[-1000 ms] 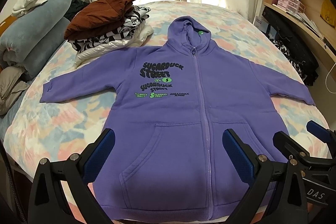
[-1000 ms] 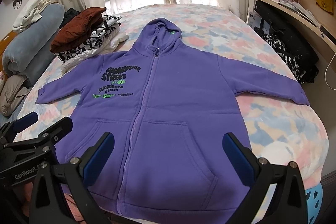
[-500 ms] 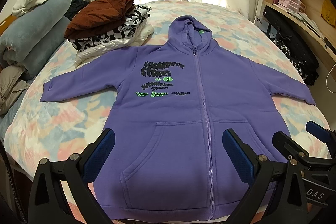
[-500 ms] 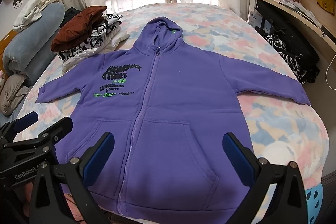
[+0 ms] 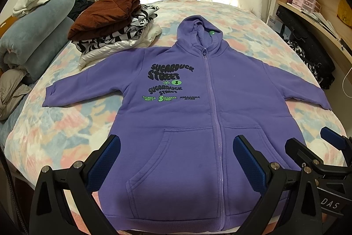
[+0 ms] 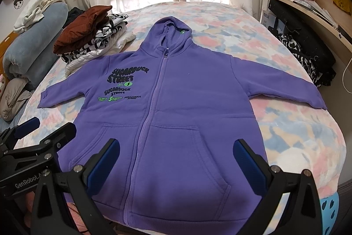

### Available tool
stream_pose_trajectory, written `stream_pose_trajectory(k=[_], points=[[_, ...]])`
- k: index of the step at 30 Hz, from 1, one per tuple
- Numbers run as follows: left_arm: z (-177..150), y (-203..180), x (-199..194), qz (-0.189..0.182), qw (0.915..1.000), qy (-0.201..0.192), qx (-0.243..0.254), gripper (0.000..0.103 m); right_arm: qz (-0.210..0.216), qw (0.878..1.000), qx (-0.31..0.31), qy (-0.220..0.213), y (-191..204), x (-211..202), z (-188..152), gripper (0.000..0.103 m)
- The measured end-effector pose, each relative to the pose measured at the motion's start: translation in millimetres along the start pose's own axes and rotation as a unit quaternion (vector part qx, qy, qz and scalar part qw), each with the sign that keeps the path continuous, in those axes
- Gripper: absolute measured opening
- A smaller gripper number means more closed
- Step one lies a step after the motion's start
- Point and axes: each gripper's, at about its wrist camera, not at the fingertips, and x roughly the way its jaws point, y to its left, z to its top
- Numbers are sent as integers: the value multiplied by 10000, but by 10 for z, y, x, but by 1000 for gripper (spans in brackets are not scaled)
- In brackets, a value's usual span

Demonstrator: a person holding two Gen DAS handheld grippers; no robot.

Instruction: Fold large clothes

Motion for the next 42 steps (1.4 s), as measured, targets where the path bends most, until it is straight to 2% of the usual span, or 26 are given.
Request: stream_pose_trajectory(k=[14, 25, 27, 30, 35, 38, 42], points=[[7, -46, 69, 14, 10000, 49, 82, 101, 13, 10000, 38, 27, 17, 59, -47, 103], [247, -185, 185, 92, 9998, 93, 171, 101, 46, 9998, 141, -106, -97, 18, -103, 103], [324, -227, 201, 71, 9997, 67, 204, 101, 44, 9997, 143, -172, -152, -38, -78, 103], [481, -319, 224, 25, 9996, -8, 275, 101, 118, 9993, 249, -254, -342, -81, 138, 103], [865, -544, 226, -379, 9985, -201, 328, 101, -17, 9964, 411, -736, -732, -250, 463, 103], [1095, -741, 145, -505, 9965, -531, 395, 101, -227, 9931, 408, -1077, -960, -387, 656, 103], [1421, -1021, 55, -613, 9922, -991, 450, 101, -747, 9793, 318, -1855, -1269, -640, 867, 103]])
